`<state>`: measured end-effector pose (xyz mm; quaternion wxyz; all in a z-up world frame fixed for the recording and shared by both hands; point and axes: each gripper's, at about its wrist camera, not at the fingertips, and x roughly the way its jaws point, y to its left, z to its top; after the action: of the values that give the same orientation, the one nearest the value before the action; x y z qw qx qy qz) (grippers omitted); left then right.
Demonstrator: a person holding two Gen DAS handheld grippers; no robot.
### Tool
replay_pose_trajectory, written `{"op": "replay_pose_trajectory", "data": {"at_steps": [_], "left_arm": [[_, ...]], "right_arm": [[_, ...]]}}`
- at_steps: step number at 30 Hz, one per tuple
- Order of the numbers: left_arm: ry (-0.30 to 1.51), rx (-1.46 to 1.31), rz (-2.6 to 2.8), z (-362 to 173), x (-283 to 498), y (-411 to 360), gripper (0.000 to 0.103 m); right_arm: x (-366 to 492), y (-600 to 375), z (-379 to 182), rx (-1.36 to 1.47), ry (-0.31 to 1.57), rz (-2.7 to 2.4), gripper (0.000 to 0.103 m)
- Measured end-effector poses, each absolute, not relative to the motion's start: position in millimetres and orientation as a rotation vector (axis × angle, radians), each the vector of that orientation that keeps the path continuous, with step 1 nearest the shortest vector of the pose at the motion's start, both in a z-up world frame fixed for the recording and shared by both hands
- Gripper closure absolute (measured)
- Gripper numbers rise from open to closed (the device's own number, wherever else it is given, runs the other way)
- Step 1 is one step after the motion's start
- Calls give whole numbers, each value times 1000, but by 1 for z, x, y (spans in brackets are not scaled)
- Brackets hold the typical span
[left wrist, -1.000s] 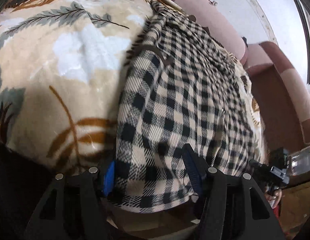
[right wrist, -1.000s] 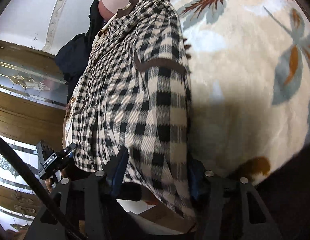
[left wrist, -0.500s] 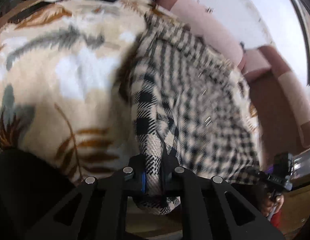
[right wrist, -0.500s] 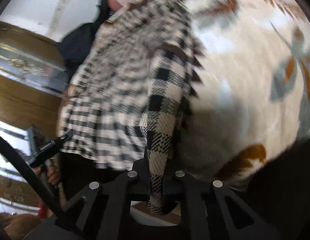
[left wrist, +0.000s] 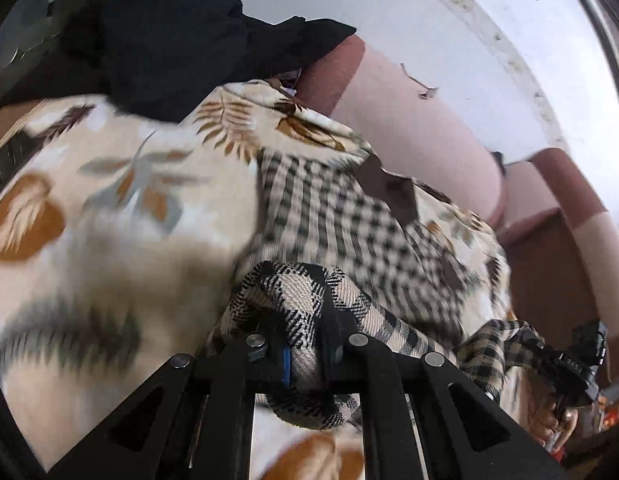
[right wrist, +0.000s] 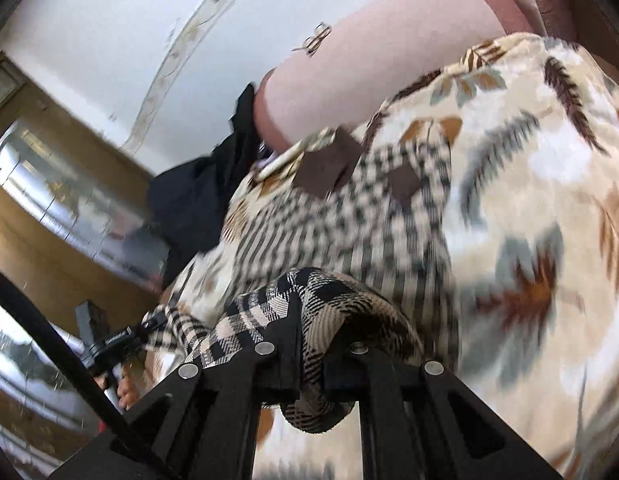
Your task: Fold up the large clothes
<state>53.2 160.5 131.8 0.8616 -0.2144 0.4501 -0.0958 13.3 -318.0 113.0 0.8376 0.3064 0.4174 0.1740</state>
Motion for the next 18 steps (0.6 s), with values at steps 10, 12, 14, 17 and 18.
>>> {"op": "replay_pose_trajectory", "data": {"at_steps": [10,12,14,17,18], "left_arm": [[1035,-372,-94,91,203,129,92],[1040,-435,-118,85,210,134,90],[1032,-556,-156,83,214,144,78],[984,-739,-187,86,213,159,54],[958,-794,-179,90,212,164,51]], "right_arm": [[159,-334,42,757,992,178,89],[167,-341,31,814,997,165,84],[170,-348,26,862,980,161,80],[171,-356,22,916,952,159,70],[171,-357,22,922,949,156,70]]}}
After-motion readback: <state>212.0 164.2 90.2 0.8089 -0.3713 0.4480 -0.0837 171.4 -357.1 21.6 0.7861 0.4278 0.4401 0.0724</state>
